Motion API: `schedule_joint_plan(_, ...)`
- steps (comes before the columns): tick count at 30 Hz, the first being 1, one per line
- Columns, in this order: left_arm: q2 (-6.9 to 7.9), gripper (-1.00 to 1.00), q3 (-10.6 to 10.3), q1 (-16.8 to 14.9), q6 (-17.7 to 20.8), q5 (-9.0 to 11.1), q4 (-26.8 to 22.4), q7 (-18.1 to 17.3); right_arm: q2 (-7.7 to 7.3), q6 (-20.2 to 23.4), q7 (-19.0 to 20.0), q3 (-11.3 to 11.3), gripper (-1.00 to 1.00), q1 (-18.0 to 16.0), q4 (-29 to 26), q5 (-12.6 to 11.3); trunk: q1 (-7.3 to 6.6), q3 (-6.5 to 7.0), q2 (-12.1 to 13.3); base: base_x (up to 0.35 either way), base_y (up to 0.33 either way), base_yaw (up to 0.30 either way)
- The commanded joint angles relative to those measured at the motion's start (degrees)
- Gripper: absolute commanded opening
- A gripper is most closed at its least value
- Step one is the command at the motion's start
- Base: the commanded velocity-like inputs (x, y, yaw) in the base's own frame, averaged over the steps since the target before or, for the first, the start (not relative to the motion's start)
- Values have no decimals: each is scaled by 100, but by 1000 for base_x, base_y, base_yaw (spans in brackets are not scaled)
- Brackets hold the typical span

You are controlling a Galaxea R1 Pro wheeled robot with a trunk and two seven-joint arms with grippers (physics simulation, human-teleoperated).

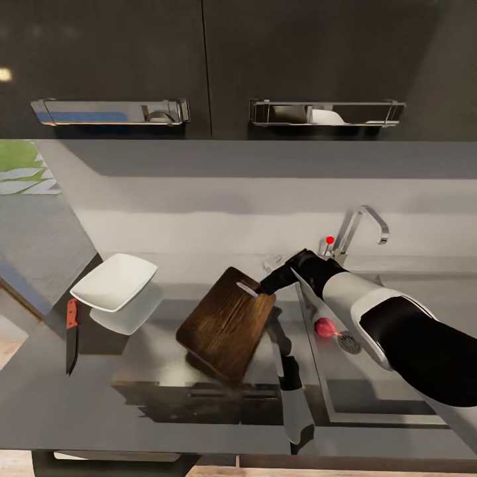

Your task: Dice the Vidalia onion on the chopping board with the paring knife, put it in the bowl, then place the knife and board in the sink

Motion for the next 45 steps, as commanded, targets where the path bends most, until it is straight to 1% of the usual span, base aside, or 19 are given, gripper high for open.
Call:
schedule_joint_plan(1,0,100,-2,-4,-30,32,14,-6,-30,50,-94,-103,-100,-2,-2,-12,2,-8,-9,0,0,0)
schedule_joint_plan(2,0,100,-2,-4,-30,32,16,-6,-48,51,-153,-155,-100,-2,-1,-12,2,-8,-9,0,0,0)
schedule_joint_plan(3,0,100,-2,-4,-30,32,19,-3,-92,54,-326,-329,-100,-2,1,-12,2,-8,-9,-31,0,0)
schedule_joint_plan(4,0,100,-2,-4,-30,32,19,-4,-104,54,-377,-390,-100,-2,1,-12,2,-8,-9,-47,0,0)
schedule_joint_plan(6,0,100,-2,-4,-30,32,21,-4,-131,56,-534,-630,-100,-2,2,-12,2,-8,-9,-91,0,0)
schedule_joint_plan(9,0,100,-2,-4,-30,32,22,-3,-144,56,-674,-800,-100,-2,3,-11,2,-8,-9,-136,18,0)
schedule_joint_plan(17,0,100,-2,-4,-30,32,22,-6,-154,56,-1041,-895,-100,-2,6,-12,2,-8,-9,-218,110,0)
schedule_joint_plan(24,0,100,-2,-4,-30,30,22,-6,-171,56,-1196,-903,-100,-2,10,-33,2,-8,-9,-256,176,0)
schedule_joint_plan(26,0,100,-3,-4,-30,26,22,-6,-221,56,-1389,-905,-100,-2,11,-196,2,-8,-9,-250,188,0)
schedule_joint_plan(27,0,100,-4,-4,-31,25,22,-6,-245,56,-1521,-904,-100,-2,11,-357,2,-8,-9,-220,184,0)
schedule_joint_plan(29,0,100,-6,-4,-33,24,27,-6,-299,56,-1836,-903,-100,-2,12,-808,2,-8,-9,-169,134,0)
schedule_joint_plan(30,0,100,-8,-4,-35,24,28,-6,-346,56,-2077,-898,-100,-2,16,-1136,2,-8,-9,-79,56,0)
schedule_joint_plan(31,0,100,-9,-4,-35,24,27,-6,-372,56,-2251,-897,-100,-2,18,-1324,2,-8,-9,-51,36,0)
schedule_joint_plan(33,0,100,-8,-4,-36,24,29,-6,-404,56,-2505,-891,-100,-2,19,-1534,2,-8,-9,-33,23,0)
schedule_joint_plan(36,0,100,-10,-4,-38,23,30,-6,-428,56,-2839,-893,-100,-2,25,-1715,2,-8,-9,-14,10,0)
schedule_joint_plan(40,0,100,-10,-4,-38,23,31,-6,-448,56,-3046,-896,-100,-2,33,-1792,2,-8,-9,-4,3,0)
schedule_joint_plan(42,0,100,-10,-4,-38,23,31,-6,-509,56,-3112,-899,-100,-2,36,-1864,2,-8,-9,-1,0,0)
schedule_joint_plan(44,0,100,-10,-4,-38,23,31,-6,-595,56,-3206,-901,-100,-2,39,-2050,2,-8,-9,0,0,0)
schedule_joint_plan(45,0,100,-11,-4,-38,23,31,-6,-657,56,-3330,-898,-100,-2,54,-2285,2,-8,-9,0,0,0)
